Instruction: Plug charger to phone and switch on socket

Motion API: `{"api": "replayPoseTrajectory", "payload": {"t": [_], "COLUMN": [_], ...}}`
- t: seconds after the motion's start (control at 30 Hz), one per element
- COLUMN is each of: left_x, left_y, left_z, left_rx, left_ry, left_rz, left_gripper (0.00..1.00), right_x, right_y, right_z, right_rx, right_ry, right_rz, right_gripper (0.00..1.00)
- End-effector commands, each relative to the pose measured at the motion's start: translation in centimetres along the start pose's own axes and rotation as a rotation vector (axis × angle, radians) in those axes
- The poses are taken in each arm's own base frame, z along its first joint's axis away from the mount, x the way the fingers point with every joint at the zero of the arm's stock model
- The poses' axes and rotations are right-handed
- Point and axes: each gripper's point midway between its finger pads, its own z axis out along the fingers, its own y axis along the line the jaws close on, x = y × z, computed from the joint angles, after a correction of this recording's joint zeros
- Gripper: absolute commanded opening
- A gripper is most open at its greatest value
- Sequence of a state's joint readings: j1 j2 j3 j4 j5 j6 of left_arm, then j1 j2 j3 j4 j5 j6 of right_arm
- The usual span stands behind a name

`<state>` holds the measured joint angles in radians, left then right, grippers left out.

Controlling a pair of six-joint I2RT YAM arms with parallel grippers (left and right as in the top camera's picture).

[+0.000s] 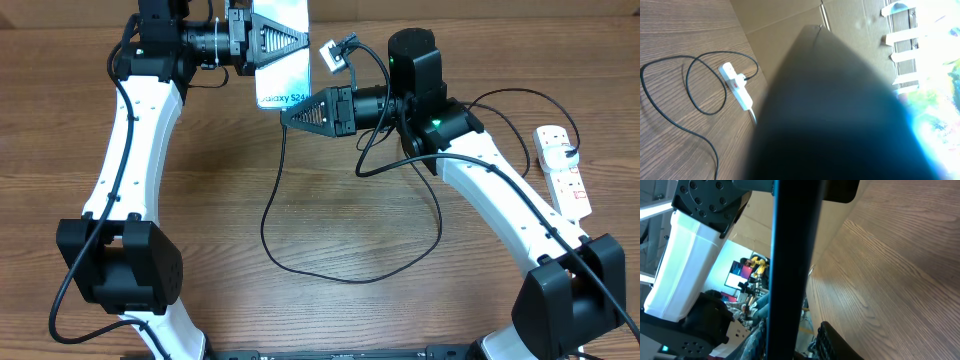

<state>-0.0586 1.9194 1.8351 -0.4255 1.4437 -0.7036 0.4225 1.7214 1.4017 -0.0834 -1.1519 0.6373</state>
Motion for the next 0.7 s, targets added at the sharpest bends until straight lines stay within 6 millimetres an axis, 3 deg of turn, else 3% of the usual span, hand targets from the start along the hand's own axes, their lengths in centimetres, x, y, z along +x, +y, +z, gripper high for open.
{"api": "replayPoseTrajectory", "payload": {"t": [0.0,0.27,0.37,0.67], "left_x": [0.13,0.14,0.13,0.12], "left_y": [-1.3,-1.31,-1.3,-1.29], "left_z": [-0.04,-0.03,-0.04,-0.04], "left_rx": [0.012,0.013,0.012,0.012], "left_ry": [0.006,0.007,0.006,0.006], "left_rz": [0.033,0.033,0.033,0.033], "left_gripper": [0.04,0.04,0.04,0.04], "right_x": [-0.37,-0.58,-0.73,-0.26], "right_y": [0.67,0.87,1.01,1.38], "right_z": [0.04,0.04,0.03,0.67], "right_rx": [-0.01,-0.015,-0.019,-0.028], "right_ry": [-0.005,-0.011,-0.015,0.002], "right_rz": [0.018,0.025,0.018,0.035], "right_gripper": [0.29,0.28,0.19,0.18]}}
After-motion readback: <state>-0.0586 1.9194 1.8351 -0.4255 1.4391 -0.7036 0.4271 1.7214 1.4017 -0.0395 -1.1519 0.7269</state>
